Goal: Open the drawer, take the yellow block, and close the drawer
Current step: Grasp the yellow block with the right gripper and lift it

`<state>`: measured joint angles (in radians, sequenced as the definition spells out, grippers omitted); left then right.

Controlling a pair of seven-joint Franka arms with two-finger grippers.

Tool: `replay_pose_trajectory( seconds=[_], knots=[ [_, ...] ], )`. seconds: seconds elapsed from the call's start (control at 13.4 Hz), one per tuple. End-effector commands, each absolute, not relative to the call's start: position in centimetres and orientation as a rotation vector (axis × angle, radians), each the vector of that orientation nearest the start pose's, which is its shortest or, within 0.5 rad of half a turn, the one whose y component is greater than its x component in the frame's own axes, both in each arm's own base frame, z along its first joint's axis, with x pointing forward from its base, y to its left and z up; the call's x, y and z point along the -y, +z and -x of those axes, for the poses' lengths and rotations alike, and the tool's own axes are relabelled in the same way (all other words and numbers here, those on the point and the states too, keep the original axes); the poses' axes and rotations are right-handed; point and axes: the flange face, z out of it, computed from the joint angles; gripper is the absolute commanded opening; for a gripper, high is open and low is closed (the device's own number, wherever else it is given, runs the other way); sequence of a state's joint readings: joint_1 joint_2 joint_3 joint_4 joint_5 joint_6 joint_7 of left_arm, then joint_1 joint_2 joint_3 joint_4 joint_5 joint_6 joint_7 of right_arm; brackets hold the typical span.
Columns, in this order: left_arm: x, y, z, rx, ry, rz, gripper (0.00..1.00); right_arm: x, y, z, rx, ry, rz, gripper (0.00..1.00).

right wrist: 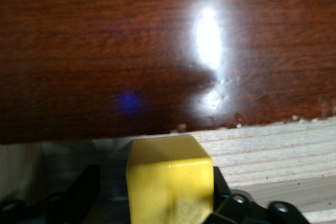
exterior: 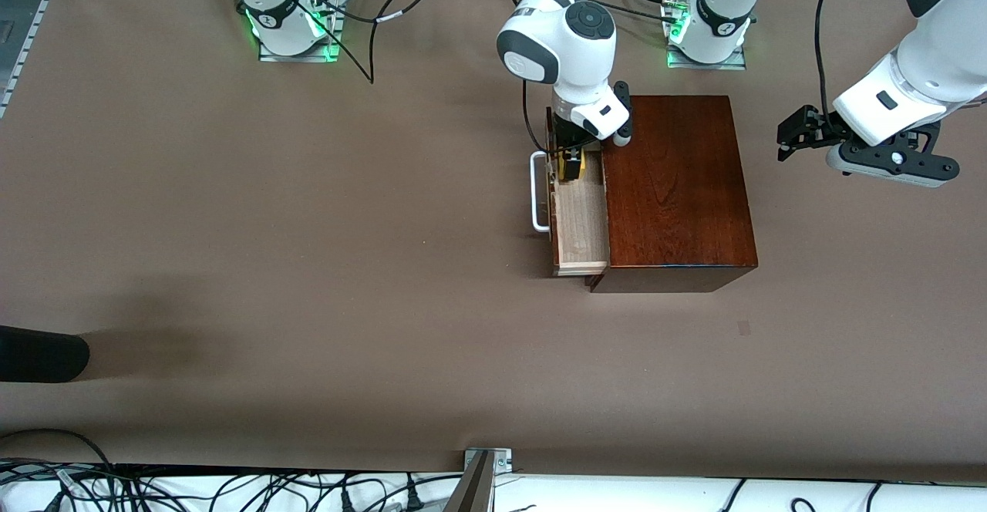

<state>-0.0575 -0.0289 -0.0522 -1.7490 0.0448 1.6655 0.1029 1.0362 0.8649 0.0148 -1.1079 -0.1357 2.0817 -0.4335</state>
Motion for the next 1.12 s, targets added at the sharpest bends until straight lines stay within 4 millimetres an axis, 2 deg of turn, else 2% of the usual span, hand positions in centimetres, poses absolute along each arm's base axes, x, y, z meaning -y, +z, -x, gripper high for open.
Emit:
replay_pose_trajectory(
  seconds=[0.0,0.07,0.22,0.37,0.52,0.67,0.82,0.89,0.97,1.04],
  knots=[
    [5.8,56.6,-54.2,-0.345,0.091,3.098,1.00,-67.4,32.0,-40.1,2.239,-0.271,2.323,0.00],
    [5.7,56.6,-54.2,-0.345,0.093,3.098,1.00,-66.9,32.1,-40.7,2.243,-0.255,2.343,0.00],
    [5.7,56.6,-54.2,-0.347,0.093,3.098,1.00,-66.9,35.7,-40.8,2.225,-0.247,2.366,0.00],
    [5.7,56.6,-54.2,-0.345,0.093,3.098,1.00,-66.1,41.3,-41.4,2.181,-0.258,2.396,0.00],
    [5.7,56.6,-54.2,-0.345,0.093,3.098,1.00,-63.2,47.7,-43.1,2.082,-0.294,2.470,0.00],
    [5.8,56.6,-54.1,-0.347,0.093,3.098,1.00,-59.0,50.7,-47.0,1.981,-0.308,2.561,0.00],
    [6.5,56.7,-54.0,-0.366,0.093,3.095,1.00,-53.7,55.3,-50.7,1.805,-0.376,2.657,0.00],
    [6.8,56.8,-54.0,-0.380,0.091,3.093,1.00,-49.7,55.9,-53.2,1.670,-0.312,2.696,0.00],
    [6.9,57.2,-54.0,-0.392,0.084,3.090,1.00,-44.8,57.2,-55.5,1.540,-0.265,2.734,0.00],
    [7.5,57.7,-53.8,-0.417,0.112,3.085,1.00,-40.4,57.7,-57.4,1.454,-0.231,2.774,0.00]
  ],
)
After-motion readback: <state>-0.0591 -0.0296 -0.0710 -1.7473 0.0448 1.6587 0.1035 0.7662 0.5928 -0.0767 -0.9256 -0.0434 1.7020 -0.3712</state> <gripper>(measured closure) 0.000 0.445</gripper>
